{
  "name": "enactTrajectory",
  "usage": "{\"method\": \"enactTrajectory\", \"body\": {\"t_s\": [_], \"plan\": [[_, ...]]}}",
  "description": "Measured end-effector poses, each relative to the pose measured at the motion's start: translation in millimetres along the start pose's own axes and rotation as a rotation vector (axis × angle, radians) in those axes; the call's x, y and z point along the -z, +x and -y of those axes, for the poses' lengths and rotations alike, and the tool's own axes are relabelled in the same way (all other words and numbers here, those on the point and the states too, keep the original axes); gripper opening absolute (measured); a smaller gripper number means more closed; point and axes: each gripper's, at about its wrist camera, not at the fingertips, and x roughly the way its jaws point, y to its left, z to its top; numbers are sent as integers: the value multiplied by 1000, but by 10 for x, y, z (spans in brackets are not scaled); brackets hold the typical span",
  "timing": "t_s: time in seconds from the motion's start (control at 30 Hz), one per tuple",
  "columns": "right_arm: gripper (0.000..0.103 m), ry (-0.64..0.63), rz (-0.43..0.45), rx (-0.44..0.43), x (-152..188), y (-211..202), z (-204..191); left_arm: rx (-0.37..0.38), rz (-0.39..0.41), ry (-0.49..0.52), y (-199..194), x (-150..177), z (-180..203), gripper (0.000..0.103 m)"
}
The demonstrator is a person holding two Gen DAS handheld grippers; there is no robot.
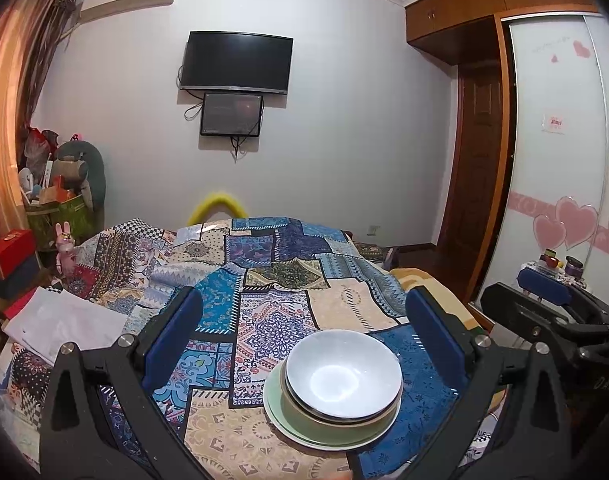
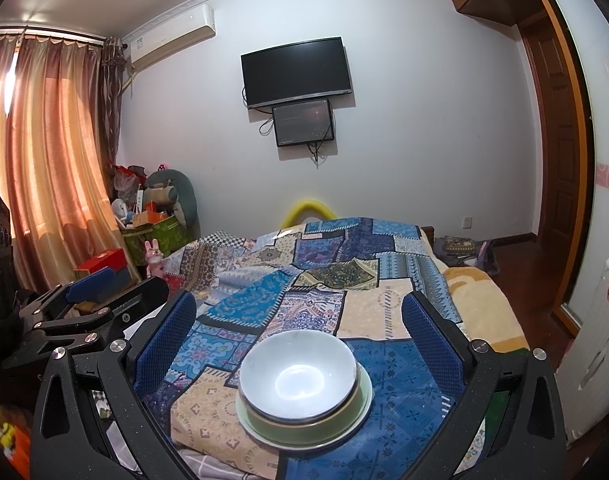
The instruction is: Organize plates and bowls
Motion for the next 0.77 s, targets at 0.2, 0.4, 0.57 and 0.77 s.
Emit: {"method": "enactTrajectory", "body": {"t_s": [0.2, 0.4, 0.57, 0.77], "plan": [[103, 1, -3, -7, 4, 8, 4, 4, -1, -7, 4, -1, 5, 103], [103, -2, -3, -7, 1, 15, 2, 9, -11, -11, 16, -4, 1, 103], [103, 0, -4, -8, 1, 19, 6, 8, 0, -5, -5, 0, 24, 103], [103, -3, -8, -8, 15, 29, 20, 10, 2, -13, -9, 9, 9, 103]]}}
